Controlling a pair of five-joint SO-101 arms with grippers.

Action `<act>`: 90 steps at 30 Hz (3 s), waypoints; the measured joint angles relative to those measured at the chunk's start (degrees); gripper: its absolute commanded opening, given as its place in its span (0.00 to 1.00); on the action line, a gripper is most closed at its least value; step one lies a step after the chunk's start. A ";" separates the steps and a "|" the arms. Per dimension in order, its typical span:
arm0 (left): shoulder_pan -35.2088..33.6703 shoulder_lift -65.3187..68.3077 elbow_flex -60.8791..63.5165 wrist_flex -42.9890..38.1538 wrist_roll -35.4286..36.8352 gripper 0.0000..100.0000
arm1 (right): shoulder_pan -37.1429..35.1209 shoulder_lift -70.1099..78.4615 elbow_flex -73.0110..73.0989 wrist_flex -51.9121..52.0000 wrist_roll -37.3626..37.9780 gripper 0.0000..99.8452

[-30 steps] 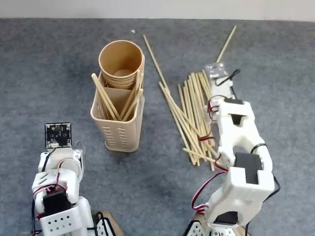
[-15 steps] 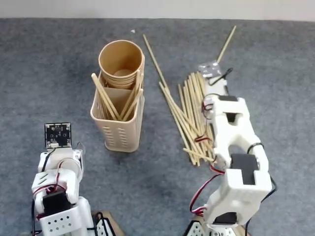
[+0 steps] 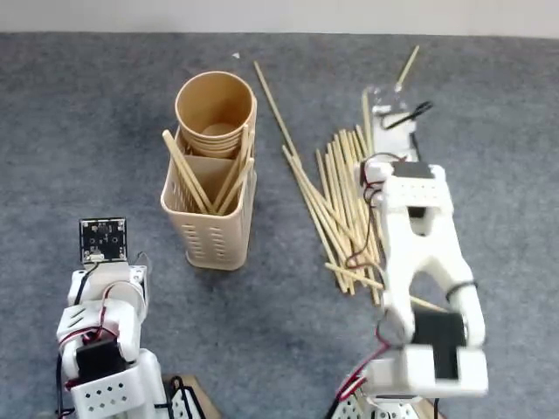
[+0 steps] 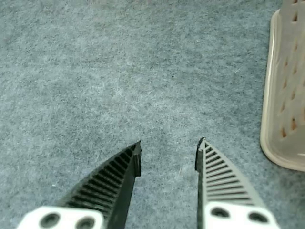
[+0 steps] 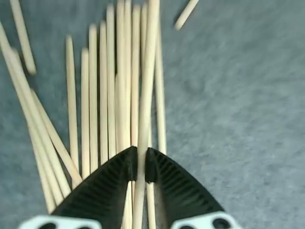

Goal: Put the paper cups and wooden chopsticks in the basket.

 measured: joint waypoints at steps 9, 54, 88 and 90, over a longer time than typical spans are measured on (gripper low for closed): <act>0.00 0.00 0.00 0.00 0.00 0.21 | -11.34 -29.27 0.00 -7.91 -11.25 0.01; 0.18 0.00 0.88 -0.97 -0.18 0.21 | -11.96 -31.82 -7.56 22.51 4.75 0.13; 0.18 0.00 0.88 -0.97 -0.18 0.21 | 3.43 11.16 4.13 1.93 22.51 0.13; 0.18 0.00 0.88 -0.97 -0.18 0.21 | 3.43 11.34 4.13 0.18 22.51 0.13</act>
